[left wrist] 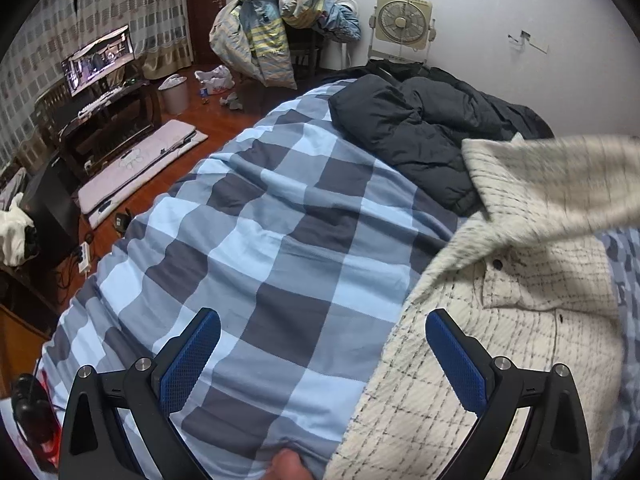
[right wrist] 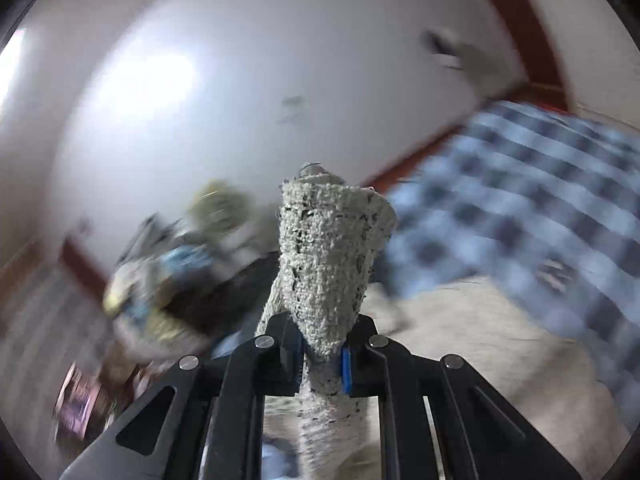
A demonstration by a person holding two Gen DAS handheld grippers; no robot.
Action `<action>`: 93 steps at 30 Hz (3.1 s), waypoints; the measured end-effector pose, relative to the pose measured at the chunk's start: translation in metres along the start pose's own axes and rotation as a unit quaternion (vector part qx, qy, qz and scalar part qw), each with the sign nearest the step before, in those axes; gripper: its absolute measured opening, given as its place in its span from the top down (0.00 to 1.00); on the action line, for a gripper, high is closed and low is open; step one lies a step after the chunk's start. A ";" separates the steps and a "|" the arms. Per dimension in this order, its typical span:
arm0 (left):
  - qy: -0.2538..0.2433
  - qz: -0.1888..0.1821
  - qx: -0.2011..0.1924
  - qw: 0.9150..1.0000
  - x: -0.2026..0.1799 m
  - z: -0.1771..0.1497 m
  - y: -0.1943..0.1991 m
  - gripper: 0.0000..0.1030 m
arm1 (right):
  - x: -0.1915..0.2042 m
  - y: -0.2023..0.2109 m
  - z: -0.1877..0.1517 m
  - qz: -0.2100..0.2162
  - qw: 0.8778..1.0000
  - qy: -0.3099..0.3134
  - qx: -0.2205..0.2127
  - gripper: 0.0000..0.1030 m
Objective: Fold small clothes
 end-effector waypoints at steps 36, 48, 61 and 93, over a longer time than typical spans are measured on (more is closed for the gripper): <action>-0.010 -0.013 0.009 1.000 -0.005 -0.002 -0.002 0.00 | 0.175 -0.222 -0.313 -0.012 0.917 0.108 0.383 0.91; -0.010 -0.015 0.013 1.000 -0.005 -0.003 -0.003 0.00 | 0.195 -0.222 -0.378 -0.010 0.857 0.311 0.411 0.64; -0.026 -0.009 0.012 1.000 -0.011 -0.006 -0.004 0.00 | 0.019 -0.088 -0.162 0.083 0.922 0.128 0.356 0.34; -0.076 0.070 0.034 0.994 -0.025 -0.019 -0.030 0.00 | -0.184 -0.126 -0.075 -0.048 0.963 -0.158 0.214 0.78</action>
Point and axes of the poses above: each gripper's, at about its wrist camera, not at the fingertips, and y roughly against the way its jaws point, x to its left, z to its top, the point moved 3 cm from there along -y, roughly the way its jaws point, and after that the axes turned 9 degrees about x, right-handed, at the moved point
